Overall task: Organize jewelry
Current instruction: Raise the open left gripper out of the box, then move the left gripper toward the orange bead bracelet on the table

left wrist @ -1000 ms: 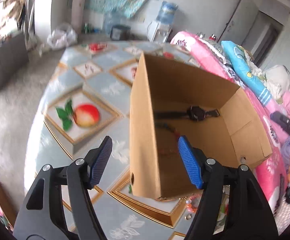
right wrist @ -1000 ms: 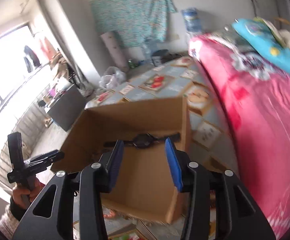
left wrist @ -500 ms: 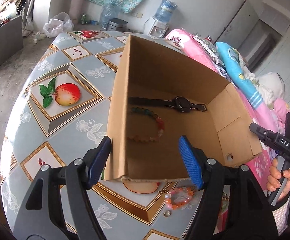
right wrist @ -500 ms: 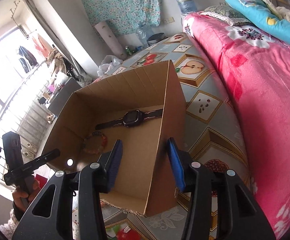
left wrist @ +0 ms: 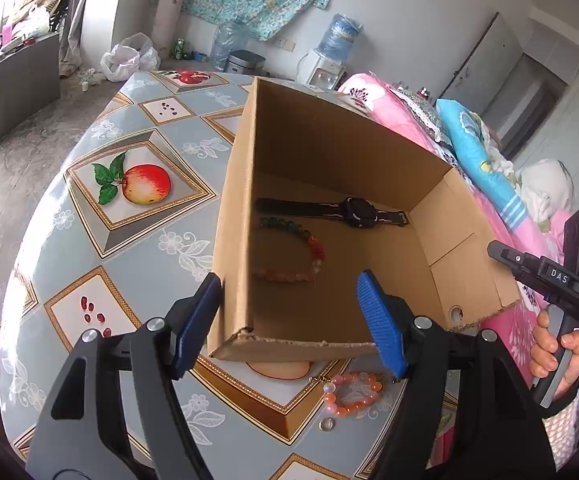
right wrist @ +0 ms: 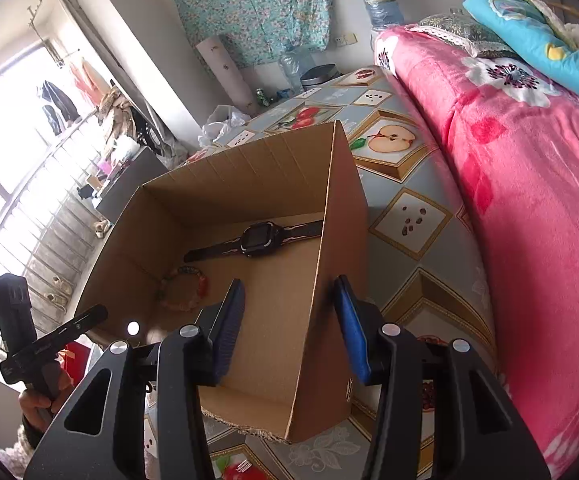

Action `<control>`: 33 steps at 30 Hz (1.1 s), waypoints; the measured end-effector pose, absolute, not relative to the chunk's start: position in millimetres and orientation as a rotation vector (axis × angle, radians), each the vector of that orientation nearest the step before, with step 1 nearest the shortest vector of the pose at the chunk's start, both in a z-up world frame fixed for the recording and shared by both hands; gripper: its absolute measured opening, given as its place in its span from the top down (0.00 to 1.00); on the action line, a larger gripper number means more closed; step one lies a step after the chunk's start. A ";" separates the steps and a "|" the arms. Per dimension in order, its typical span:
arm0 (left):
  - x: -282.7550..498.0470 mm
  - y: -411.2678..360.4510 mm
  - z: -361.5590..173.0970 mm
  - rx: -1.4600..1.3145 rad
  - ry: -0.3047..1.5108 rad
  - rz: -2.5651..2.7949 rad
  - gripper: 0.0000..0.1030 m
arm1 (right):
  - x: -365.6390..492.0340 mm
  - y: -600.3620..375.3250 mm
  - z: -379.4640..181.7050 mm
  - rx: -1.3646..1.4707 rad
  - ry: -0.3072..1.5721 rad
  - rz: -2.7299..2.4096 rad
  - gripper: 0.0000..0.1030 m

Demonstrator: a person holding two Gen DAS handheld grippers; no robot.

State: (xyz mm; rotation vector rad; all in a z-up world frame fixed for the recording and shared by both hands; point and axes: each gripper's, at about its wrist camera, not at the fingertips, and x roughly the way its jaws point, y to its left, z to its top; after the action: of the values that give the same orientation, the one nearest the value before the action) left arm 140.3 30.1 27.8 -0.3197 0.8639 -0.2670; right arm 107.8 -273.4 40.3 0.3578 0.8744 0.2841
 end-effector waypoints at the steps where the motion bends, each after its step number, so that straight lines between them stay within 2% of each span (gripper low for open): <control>1: 140.6 30.2 27.8 -0.322 0.863 -0.265 0.36 | 109.6 -273.2 40.3 0.357 0.874 0.286 0.55; 11: 140.3 32.1 28.6 -0.323 0.852 -0.270 0.34 | 109.4 -274.9 40.4 0.366 0.858 0.291 0.55; 18: 111.6 43.7 51.2 -0.243 0.699 -0.256 0.30 | 66.3 -283.2 67.2 0.329 0.717 0.203 0.55; 20: 97.0 51.1 55.7 -0.224 0.653 -0.252 0.26 | 46.5 -282.3 71.2 0.305 0.681 0.176 0.44; 22: 83.4 56.8 55.6 -0.201 0.630 -0.247 0.23 | 28.4 -277.2 70.0 0.277 0.670 0.162 0.39; 26: 69.0 56.1 37.5 -0.140 0.694 -0.248 0.19 | -4.7 -251.2 48.6 0.178 0.727 0.158 0.25; 33: 58.5 37.0 -14.3 0.033 0.887 -0.194 0.19 | -27.6 -206.0 -14.0 0.017 0.942 0.144 0.22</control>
State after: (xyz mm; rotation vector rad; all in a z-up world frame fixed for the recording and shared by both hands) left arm 58.5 37.0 -14.3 0.0328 0.8869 -0.1937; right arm -27.6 -206.0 -14.0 0.0168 0.9423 0.1440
